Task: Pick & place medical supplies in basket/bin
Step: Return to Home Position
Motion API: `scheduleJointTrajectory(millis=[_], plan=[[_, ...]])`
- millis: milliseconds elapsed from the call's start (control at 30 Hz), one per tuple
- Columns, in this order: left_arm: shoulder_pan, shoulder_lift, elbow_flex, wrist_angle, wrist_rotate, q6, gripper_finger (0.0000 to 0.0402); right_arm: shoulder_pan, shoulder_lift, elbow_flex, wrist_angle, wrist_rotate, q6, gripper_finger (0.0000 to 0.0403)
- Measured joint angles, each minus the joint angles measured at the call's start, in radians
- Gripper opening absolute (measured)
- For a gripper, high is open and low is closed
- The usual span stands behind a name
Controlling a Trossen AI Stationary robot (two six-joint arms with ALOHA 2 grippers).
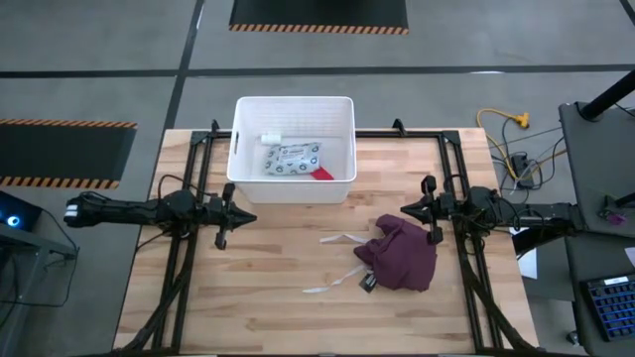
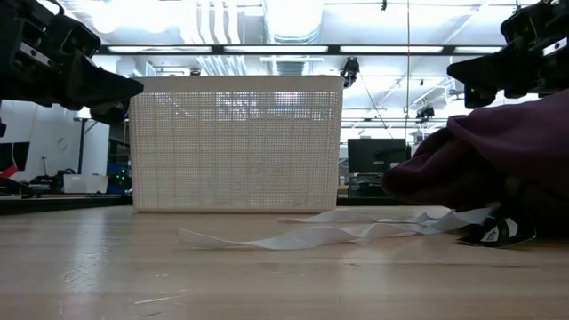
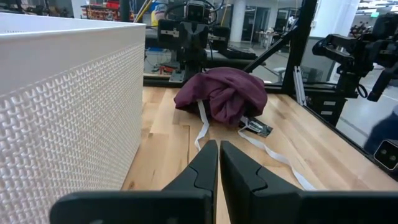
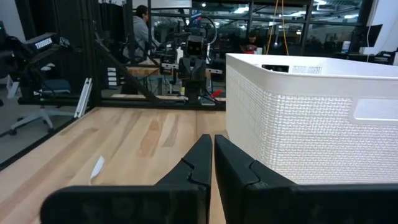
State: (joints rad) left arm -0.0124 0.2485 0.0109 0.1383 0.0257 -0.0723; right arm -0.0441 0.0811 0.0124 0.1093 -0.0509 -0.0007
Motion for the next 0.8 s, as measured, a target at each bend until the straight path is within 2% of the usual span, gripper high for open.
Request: scheduleJointTrajectory(millis=[700, 800], plan=[[0.0, 0.0, 0.0, 0.0, 0.0, 0.0, 0.0, 0.0, 0.0, 0.0, 0.0, 0.001, 0.0, 0.0009], [0.0, 0.0, 0.0, -0.001, 0.0, 0.0, 0.0, 0.066, 0.0, 0.0, 0.0, 0.036, -0.003, 0.0009]])
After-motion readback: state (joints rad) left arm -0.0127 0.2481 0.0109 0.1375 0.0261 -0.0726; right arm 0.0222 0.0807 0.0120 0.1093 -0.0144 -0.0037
